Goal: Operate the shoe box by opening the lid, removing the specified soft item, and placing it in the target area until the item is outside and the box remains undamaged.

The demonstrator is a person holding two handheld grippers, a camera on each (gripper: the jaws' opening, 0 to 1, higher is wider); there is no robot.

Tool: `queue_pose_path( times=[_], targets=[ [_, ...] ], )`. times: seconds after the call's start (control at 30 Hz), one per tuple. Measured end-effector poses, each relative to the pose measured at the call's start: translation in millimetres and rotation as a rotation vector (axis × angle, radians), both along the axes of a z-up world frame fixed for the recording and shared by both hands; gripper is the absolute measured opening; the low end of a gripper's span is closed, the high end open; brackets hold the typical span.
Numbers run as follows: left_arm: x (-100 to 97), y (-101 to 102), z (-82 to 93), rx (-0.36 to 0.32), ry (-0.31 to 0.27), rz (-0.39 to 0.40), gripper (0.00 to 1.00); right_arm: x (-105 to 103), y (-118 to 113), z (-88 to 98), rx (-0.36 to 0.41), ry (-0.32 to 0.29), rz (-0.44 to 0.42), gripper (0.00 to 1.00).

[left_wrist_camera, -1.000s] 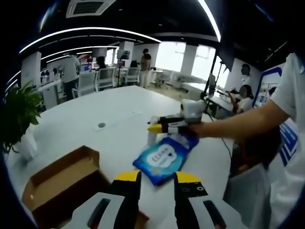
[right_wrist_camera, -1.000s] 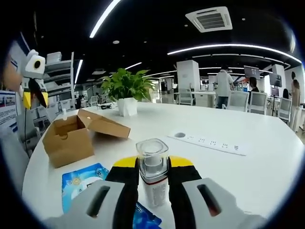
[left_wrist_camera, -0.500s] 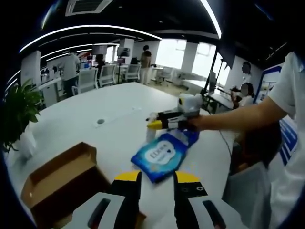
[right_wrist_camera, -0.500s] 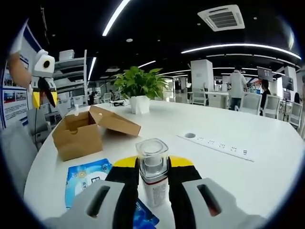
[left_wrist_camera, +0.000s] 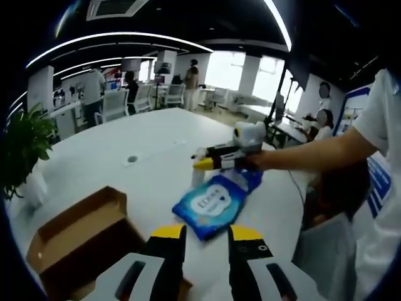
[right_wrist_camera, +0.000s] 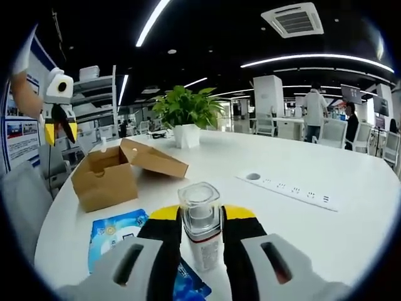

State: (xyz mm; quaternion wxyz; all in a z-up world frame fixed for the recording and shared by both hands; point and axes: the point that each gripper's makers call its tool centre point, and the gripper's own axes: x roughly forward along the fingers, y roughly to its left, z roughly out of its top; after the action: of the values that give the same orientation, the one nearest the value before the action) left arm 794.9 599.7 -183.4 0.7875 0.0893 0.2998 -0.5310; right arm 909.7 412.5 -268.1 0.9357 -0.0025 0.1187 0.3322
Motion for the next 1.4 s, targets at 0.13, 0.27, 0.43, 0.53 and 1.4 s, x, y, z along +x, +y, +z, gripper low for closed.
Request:
queue_pose_path(
  times=[0.13,0.27,0.43,0.53,1.4],
  targets=[
    [0.0,-0.5,0.4,0.000,0.000,0.001,0.26,1.4,-0.6,-0.7,-0.001,-0.002,0.000,0.26],
    [-0.8,-0.4,0.4,0.001,0.000,0.000,0.26,0.5,-1.6,1.5,-0.002,-0.003,-0.005,0.29],
    [-0.8,1.3,2.6,0.000,-0.006,-0.002,0.27,1.3,-10.2,13.5,0.010,-0.016,-0.028,0.30],
    [-0.2,4.0,4.8,-0.004,-0.012,-0.004,0.27,0.8,-11.4,26.2,0.011,-0.029,-0.042,0.30],
    [-13.1,75.8,14.2,0.006,-0.043,-0.001,0.30,-77.7,23.6,121.5,-0.069,-0.059,-0.157,0.34]
  ],
)
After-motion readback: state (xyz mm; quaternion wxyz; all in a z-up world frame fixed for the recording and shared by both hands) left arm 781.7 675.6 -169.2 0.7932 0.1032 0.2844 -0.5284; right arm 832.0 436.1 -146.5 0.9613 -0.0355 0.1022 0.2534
